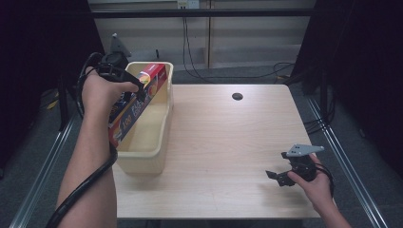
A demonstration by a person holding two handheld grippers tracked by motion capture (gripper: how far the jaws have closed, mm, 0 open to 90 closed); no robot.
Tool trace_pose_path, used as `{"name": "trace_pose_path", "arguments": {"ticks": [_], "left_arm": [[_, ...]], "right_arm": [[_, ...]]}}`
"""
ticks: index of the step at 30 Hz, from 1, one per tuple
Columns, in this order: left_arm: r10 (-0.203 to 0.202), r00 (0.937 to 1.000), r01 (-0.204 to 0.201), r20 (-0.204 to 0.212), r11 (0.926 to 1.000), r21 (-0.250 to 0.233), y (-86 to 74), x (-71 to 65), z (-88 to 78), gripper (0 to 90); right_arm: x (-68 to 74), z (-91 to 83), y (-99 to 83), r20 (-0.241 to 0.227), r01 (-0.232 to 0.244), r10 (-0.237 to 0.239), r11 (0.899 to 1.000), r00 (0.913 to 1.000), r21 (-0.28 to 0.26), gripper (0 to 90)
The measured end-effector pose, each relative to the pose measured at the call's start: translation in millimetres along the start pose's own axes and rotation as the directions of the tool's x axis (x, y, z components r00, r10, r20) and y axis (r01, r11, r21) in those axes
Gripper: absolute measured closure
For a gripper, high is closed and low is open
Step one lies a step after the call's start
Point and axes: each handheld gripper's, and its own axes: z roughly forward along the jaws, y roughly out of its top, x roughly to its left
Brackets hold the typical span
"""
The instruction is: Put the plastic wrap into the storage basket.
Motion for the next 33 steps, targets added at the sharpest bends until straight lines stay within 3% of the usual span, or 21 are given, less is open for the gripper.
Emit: {"name": "trace_pose_path", "arguments": {"ticks": [15, 33], "left_arm": [[-0.075, 0.9971, 0.075, -0.012, 0.9972, 0.002, -9.4, 8.0, 8.6, 40.5], [-0.09, 0.9958, 0.09, -0.02, 0.9955, 0.031, -13.0, 4.1, 31.4, 40.5]], "right_arm": [[1.1, 3.5, 4.9, -0.014, 0.015, -0.015, 1.0, 0.9998, -0.007, 2.4], [2.5, 3.3, 5.8, -0.013, 0.017, -0.017, 1.0, 0.9998, -0.01, 2.4]]}}
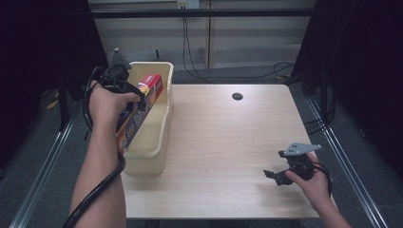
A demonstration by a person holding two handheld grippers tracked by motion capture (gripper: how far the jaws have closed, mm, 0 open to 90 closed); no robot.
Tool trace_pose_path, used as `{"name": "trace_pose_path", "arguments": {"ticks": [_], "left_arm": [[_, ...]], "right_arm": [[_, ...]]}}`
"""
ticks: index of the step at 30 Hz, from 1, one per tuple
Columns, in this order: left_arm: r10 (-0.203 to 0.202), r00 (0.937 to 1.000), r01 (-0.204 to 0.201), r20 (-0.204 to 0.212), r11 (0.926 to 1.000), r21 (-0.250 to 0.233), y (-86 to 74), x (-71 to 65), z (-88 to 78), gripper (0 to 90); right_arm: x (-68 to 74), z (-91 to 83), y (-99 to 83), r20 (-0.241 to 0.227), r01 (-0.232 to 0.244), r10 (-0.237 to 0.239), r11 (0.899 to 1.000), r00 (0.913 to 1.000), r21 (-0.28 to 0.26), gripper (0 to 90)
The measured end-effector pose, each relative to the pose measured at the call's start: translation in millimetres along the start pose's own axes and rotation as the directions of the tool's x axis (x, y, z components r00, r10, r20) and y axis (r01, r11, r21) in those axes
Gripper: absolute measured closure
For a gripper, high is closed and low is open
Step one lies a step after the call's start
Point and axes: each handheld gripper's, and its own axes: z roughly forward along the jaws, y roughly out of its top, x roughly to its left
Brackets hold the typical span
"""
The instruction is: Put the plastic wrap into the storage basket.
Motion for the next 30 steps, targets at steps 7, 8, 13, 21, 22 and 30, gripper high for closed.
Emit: {"name": "trace_pose_path", "arguments": {"ticks": [7, 8, 13, 21, 22, 30], "left_arm": [[-0.012, 0.9999, 0.012, 0.003, 0.9998, 0.014, -1.9, 1.5, 10.3, 40.4], [-0.007, 1.0, 0.007, 0.003, 0.9998, 0.017, -2.0, 2.1, 11.8, 40.4], [-0.015, 0.9999, 0.015, -0.001, 0.9994, 0.031, -3.5, 3.4, 17.1, 40.4], [-0.011, 0.9999, 0.011, -0.001, 0.9992, 0.038, -4.6, 4.1, 23.7, 40.3], [-0.014, 0.9999, 0.014, -0.001, 0.9991, 0.04, -4.9, 4.2, 25.1, 40.3], [-0.034, 0.9994, 0.034, 0.008, 0.9976, 0.06, -7.6, 5.5, 36.4, 40.3]], "right_arm": [[0.5, 0.0, -0.5, -0.001, 0.002, -0.002, 1.0, 1.0, 0.001, 2.3], [0.6, -0.8, -0.6, 0.004, 0.001, -0.001, 1.0, 1.0, -0.001, 2.4], [0.2, -1.0, -1.2, 0.003, -0.002, 0.002, 1.0, 1.0, 0.0, 2.4], [0.4, -1.0, -1.4, 0.005, 0.0, 0.0, 1.0, 1.0, 0.002, 2.3], [0.2, -1.0, -1.4, 0.002, -0.001, 0.001, 1.0, 1.0, 0.0, 2.3], [0.1, -1.5, -1.5, 0.001, -0.005, 0.005, 1.0, 1.0, 0.002, 2.3]]}}
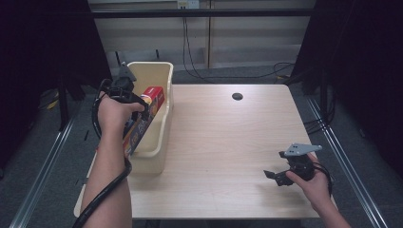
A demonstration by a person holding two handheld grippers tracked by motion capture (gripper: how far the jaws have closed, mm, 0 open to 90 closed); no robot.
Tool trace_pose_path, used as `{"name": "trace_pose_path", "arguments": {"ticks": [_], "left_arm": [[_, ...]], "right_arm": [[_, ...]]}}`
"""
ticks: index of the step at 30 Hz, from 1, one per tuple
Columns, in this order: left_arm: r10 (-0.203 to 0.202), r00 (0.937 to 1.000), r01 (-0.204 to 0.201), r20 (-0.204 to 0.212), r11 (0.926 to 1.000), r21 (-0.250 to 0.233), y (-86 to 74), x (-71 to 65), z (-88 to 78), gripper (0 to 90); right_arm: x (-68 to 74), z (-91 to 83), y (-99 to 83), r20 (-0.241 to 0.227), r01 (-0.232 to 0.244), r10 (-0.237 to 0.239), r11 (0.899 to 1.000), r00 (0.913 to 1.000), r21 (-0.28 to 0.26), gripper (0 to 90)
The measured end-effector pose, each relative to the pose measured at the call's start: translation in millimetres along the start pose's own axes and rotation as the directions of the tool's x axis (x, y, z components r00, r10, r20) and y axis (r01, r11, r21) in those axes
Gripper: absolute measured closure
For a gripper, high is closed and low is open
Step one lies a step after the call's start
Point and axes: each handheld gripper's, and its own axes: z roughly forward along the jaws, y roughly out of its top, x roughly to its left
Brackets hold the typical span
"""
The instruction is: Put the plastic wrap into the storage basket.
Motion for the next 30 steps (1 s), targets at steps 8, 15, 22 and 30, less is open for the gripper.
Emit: {"name": "trace_pose_path", "arguments": {"ticks": [8, 15, 22, 30], "left_arm": [[-0.017, 0.9998, 0.017, -0.011, 0.9996, 0.021, -2.6, -0.4, 8.7, 40.2], [-0.032, 0.9994, 0.032, -0.015, 0.9991, 0.029, -4.0, 1.1, 15.1, 40.0], [-0.028, 0.9995, 0.029, -0.016, 0.9987, 0.042, -5.1, 2.4, 18.5, 39.9], [-0.036, 0.9992, 0.036, -0.016, 0.9975, 0.061, -7.0, 1.9, 25.4, 39.9]], "right_arm": [[0.2, 0.0, 0.1, -0.002, 0.001, -0.001, 1.0, 1.0, -0.004, 2.3], [1.2, 0.7, 0.5, 0.003, 0.01, -0.01, 1.0, 0.9999, 0.001, 2.3], [1.8, 1.3, 0.6, 0.001, 0.009, -0.009, 1.0, 1.0, 0.006, 2.3], [1.8, 1.3, 0.5, 0.003, 0.011, -0.011, 1.0, 0.9999, 0.006, 2.4]]}}
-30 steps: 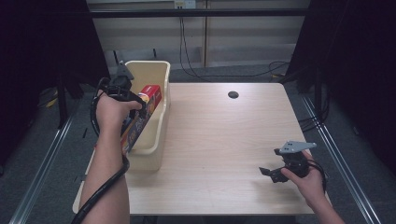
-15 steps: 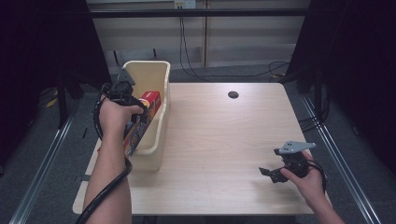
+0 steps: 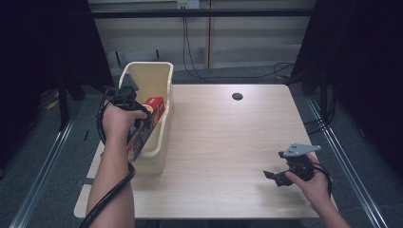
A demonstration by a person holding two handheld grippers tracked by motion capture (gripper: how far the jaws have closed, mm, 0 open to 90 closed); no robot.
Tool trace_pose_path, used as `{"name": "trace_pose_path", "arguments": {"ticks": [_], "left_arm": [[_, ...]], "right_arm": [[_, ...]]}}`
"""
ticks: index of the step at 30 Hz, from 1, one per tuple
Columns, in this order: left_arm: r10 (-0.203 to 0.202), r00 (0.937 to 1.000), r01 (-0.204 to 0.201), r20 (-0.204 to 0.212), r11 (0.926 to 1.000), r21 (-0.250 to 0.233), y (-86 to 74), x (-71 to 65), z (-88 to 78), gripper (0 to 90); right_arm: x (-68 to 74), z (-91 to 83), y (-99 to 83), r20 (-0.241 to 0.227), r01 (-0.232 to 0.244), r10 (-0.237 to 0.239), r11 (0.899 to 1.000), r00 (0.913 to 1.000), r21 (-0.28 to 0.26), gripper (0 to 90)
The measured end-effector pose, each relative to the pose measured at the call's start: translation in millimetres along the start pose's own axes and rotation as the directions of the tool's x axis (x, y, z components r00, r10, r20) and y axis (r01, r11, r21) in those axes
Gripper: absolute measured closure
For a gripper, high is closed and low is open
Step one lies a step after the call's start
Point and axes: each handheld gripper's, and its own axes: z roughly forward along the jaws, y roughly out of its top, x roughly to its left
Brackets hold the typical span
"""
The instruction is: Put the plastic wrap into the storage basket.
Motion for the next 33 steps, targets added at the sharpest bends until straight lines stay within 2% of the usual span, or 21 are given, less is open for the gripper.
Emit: {"name": "trace_pose_path", "arguments": {"ticks": [6, 9, 21, 24, 26, 27, 29, 30, 33], "left_arm": [[-0.006, 1.0, 0.006, 0.005, 1.0, 0.007, -0.6, 0.9, 3.4, 39.7], [-0.004, 1.0, 0.004, 0.008, 0.9995, 0.031, -1.3, 2.0, 6.0, 39.7], [-0.024, 0.9997, 0.024, -0.002, 0.9992, 0.033, -1.3, 2.6, 9.1, 38.9], [-0.033, 0.9994, 0.033, -0.006, 0.9993, 0.018, 0.8, 1.0, 2.6, 38.0], [-0.021, 0.9997, 0.021, -0.011, 0.9996, -0.017, 3.4, -0.4, -6.4, 38.0], [-0.021, 0.9997, 0.021, 0.011, 0.9993, -0.031, 3.8, -2.2, -11.6, 39.8], [-0.006, 1.0, 0.006, -0.002, 0.9992, -0.038, 5.0, -6.3, -18.5, 38.8], [0.006, 1.0, -0.006, -0.001, 0.9978, -0.066, 6.3, -8.7, -23.2, 37.0], [0.007, 1.0, -0.006, 0.005, 0.997, -0.077, 7.4, -10.7, -26.4, 34.3]], "right_arm": [[0.0, 0.1, 0.0, -0.001, -0.001, 0.001, 1.0, 1.0, 0.002, 2.4], [0.1, 0.0, 0.0, -0.001, -0.002, 0.002, 1.0, 1.0, 0.002, 2.3], [0.5, -0.1, 0.0, 0.002, 0.003, -0.003, 1.0, 1.0, 0.001, 2.3], [0.6, -0.1, -0.1, -0.002, 0.003, -0.003, 1.0, 1.0, -0.001, 2.3], [0.5, -0.4, -0.5, -0.001, 0.004, -0.004, 1.0, 1.0, 0.001, 2.3], [0.9, -0.4, -0.9, 0.003, 0.001, -0.001, 1.0, 1.0, 0.002, 2.3], [0.8, -1.1, -0.9, 0.0, 0.002, -0.002, 1.0, 1.0, -0.001, 2.3], [0.7, -2.0, -0.7, 0.003, -0.004, 0.004, 1.0, 1.0, -0.003, 2.3], [0.7, -2.2, -0.7, 0.003, -0.003, 0.003, 1.0, 1.0, -0.003, 2.3]]}}
